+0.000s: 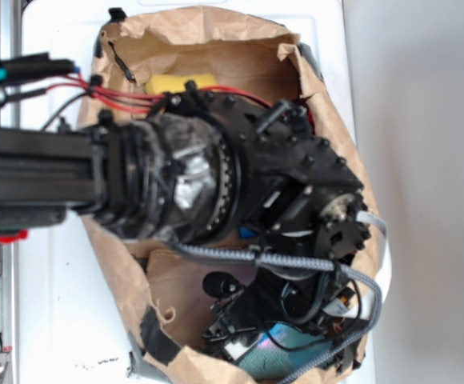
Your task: Grab the blue cloth.
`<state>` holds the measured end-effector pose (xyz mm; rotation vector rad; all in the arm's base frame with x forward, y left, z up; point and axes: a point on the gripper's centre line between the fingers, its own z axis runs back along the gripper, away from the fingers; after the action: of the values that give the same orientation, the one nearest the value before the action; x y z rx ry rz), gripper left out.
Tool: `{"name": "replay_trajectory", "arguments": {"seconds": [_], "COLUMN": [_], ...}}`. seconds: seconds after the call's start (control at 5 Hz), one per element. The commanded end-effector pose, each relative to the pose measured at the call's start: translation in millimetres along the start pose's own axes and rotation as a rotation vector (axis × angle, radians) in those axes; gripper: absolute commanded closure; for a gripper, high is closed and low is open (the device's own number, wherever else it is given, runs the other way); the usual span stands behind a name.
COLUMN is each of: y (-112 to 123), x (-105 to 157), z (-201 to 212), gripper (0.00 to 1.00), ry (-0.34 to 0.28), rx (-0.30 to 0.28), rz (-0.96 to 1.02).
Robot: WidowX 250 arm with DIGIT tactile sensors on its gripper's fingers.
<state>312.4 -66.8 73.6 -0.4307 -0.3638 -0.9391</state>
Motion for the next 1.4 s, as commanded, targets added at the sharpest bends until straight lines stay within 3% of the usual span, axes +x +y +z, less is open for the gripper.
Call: {"name": "replay_trajectory", "arguments": {"seconds": [0.0, 0.2, 0.4, 0.8, 1.0, 1.2], "y": [3.2, 0.9, -7.5, -21.4, -48.5, -60.1], "x": [13.8, 9.2, 10.1, 11.0, -4.1, -5.9], "z": [21.4, 15.2, 10.6, -8.5, -21.7, -30.5], "gripper": [0.0, 0.0, 0.0, 0.0, 0.0, 0.0], "ry": [-0.038, -0.071, -0.083, -0.066, -0.047, -0.042], "rx": [0.054, 0.063, 0.036, -0.009, -0.015, -0.021], "rz": [-0.02, -0.037, -0.049, -0.089, -0.146, -0.148]}}
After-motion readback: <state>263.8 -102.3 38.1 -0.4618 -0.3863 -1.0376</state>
